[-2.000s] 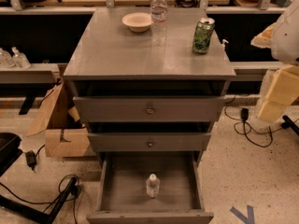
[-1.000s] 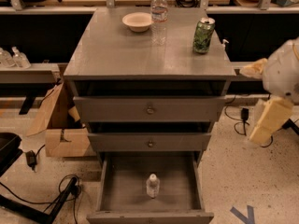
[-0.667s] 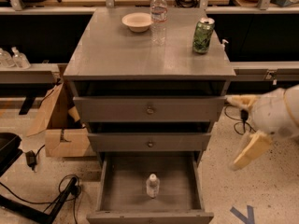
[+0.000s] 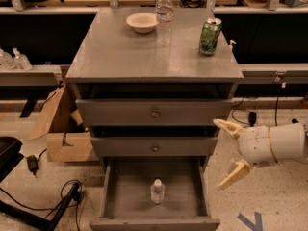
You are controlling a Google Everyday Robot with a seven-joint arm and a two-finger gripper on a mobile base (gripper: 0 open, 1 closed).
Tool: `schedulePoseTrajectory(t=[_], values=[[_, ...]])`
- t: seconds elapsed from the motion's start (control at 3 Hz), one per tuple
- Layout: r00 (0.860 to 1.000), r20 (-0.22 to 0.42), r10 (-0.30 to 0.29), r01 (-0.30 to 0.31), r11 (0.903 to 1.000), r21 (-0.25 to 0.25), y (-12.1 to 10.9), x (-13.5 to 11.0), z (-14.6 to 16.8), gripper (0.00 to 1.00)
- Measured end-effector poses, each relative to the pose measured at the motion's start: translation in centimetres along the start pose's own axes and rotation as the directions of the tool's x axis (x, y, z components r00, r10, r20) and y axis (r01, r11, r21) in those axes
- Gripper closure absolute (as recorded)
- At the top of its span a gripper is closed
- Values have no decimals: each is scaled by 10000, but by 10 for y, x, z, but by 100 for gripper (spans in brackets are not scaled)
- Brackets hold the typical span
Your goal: Pick blue plastic bottle from bottom drawer and place on counter
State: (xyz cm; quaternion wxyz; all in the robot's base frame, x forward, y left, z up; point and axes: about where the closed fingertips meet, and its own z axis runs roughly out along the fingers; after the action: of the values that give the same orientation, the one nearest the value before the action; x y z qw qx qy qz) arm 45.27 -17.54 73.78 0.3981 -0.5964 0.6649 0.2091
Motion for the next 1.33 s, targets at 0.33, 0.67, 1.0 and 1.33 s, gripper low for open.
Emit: schedulePoseTrajectory(t=[0.33,0.67,1.0,1.33], values=[[10000,-5,-40,40,10000,-7,0,0,0,0],[9986,524,34,-21,9997,-248,3,14,27,0],[9936,1127,3,64,9982,-593,6,41,83,0],[9851,1717,14,121,9969,-771,4,88,150,0]])
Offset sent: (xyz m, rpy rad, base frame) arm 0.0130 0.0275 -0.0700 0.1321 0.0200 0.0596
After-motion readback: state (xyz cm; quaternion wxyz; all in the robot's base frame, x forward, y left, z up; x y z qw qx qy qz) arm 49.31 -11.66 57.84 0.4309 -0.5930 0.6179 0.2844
